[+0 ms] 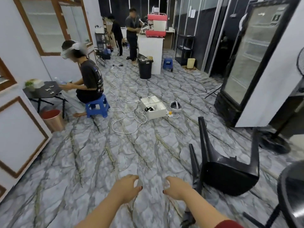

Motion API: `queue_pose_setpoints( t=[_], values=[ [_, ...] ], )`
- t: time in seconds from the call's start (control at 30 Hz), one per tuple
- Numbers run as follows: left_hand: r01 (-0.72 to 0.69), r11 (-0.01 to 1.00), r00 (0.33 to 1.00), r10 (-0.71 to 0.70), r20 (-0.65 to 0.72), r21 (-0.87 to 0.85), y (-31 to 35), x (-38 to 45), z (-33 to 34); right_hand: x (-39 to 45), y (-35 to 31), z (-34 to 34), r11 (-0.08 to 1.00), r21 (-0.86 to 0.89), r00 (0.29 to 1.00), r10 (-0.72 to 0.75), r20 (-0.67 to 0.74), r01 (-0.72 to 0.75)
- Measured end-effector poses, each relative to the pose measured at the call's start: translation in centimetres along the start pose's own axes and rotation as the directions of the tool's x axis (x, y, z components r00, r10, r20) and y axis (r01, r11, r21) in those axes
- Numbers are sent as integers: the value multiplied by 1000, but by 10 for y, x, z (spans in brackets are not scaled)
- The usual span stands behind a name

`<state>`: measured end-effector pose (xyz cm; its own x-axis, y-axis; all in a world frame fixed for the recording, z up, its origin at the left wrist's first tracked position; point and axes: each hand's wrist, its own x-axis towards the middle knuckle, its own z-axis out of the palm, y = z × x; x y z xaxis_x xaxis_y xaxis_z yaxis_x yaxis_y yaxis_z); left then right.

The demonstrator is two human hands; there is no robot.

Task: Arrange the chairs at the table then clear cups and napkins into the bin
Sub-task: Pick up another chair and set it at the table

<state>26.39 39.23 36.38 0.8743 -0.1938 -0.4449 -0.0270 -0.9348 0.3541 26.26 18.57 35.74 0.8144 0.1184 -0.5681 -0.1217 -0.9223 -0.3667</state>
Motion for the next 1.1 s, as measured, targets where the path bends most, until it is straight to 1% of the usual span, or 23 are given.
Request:
queue_pose_setpoints(
  t=[0.13,0.2,0.4,0.57,0.67,0.77,0.9,0.97,1.1],
  values=[
    [-84,995,995,81,53,49,-11,59,-44,38,-17,-29,992,117,997,44,-67,-36],
    [-132,990,988,127,91,55,-9,87,-58,51,-17,-41,987,146,993,78,-87,-65],
    [-289,953,947,271,170,90,30,162,-75,76,17,-72,955,188,957,257,-135,-230],
    [-404,911,896,374,241,87,90,232,-78,98,68,-106,900,271,904,393,-169,-340],
    [-482,869,850,435,295,108,136,278,-81,116,103,-135,866,337,872,448,-197,-369],
    [-553,821,807,485,338,142,184,317,-86,131,135,-164,820,406,842,506,-188,-402],
    [-624,769,758,550,352,142,248,357,-91,144,177,-201,767,476,798,569,-197,-430],
    [-661,735,725,575,379,148,273,374,-89,145,193,-212,729,522,773,606,-189,-444],
    [-752,637,637,639,432,167,320,400,-81,144,221,-220,631,607,699,696,-166,-483]
  ],
)
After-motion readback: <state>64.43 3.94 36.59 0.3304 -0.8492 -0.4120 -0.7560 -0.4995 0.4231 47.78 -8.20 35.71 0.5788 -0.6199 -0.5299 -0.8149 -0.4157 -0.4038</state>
